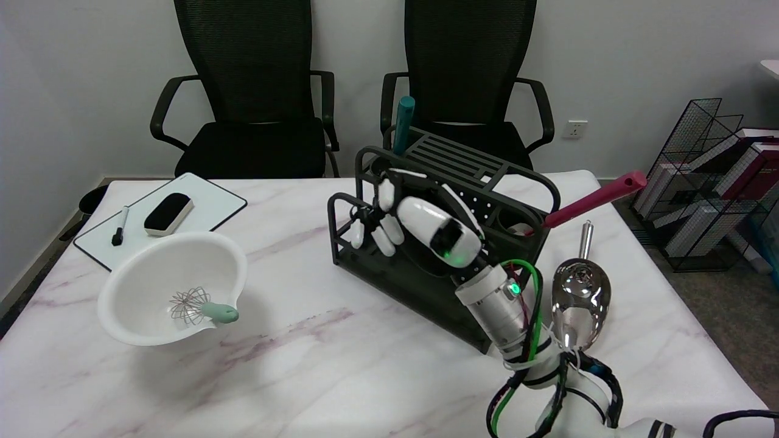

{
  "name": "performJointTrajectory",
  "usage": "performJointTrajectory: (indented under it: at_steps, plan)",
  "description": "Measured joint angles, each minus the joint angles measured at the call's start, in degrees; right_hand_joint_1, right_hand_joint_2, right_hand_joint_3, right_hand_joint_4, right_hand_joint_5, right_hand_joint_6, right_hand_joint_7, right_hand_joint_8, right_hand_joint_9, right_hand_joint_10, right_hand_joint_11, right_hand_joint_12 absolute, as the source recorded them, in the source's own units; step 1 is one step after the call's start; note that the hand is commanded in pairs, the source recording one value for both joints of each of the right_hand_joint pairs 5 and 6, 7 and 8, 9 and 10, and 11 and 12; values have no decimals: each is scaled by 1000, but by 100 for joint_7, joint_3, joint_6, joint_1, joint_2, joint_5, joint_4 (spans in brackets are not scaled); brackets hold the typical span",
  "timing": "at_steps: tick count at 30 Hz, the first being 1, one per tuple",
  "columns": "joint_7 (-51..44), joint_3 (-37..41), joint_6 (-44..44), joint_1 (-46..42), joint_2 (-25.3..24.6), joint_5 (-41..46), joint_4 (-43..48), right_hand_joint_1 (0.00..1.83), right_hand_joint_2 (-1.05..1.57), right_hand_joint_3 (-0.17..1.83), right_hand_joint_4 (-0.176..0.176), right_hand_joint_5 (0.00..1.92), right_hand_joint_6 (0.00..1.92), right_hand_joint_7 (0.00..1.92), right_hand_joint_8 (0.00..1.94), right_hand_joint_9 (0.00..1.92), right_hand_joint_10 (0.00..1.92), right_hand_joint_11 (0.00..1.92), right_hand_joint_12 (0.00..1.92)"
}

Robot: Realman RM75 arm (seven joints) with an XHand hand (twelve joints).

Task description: Pick up the pink sponge bottle brush.

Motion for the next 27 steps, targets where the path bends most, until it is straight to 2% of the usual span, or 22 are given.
performJointTrajectory:
  at_steps: [5, 11, 20, 27]
  plan:
    - [-153, -15, 528, -195, 31, -32, -167, 922, 493, 1348, 0, 1027, 1027, 1123, 1123, 1030, 1030, 781, 781]
    - [-594, 14, 1440, -639, -5, 275, -490, 912, 468, 1174, 0, 952, 952, 1086, 1086, 1017, 1017, 776, 776]
    - [-1148, 69, 2951, -1275, -111, 1032, -1264, 894, 471, 1109, 0, 925, 925, 1070, 1070, 1012, 1012, 831, 831]
    - [-1344, 98, 3733, -1571, -169, 1743, -1795, 897, 463, 1072, 0, 904, 904, 1066, 1066, 1045, 1045, 936, 936]
